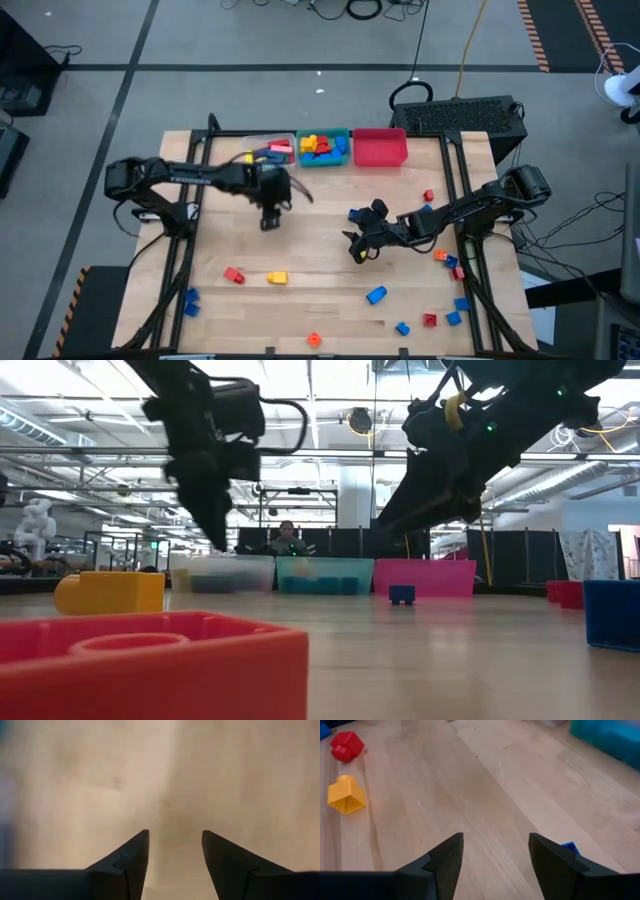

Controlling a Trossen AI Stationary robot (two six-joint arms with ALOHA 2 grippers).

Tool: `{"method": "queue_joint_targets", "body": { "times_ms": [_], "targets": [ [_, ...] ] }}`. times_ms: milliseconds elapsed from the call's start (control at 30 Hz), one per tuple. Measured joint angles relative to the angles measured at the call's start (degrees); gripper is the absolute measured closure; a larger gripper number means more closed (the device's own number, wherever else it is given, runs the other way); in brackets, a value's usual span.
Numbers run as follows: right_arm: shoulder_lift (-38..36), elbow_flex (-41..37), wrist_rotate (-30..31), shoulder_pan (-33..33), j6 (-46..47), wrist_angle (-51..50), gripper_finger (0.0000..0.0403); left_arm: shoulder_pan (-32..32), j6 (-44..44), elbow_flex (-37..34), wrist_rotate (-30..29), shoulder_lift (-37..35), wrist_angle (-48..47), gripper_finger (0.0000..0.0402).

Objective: Sort blocks by size
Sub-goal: Put the yellow 1 stud game piece into the green bin

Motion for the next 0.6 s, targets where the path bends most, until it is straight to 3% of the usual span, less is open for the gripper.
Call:
{"method": "queue_joint_targets", "body": {
  "times_ms": [367, 600],
  "targets": [
    [0.0, 0.0, 0.19, 0.46, 0.15, 0.06, 0.0193, -19.9, -12.01, -1.18, 0.07, -0.63, -0.38, 0.0217],
    [0.0, 0.0, 0.18, 0.48, 1.18, 0.13, 0.0193, -29.37, -23.07, -1.15, -2.43, -0.23, 7.05, 0.0217]
  ]
}}
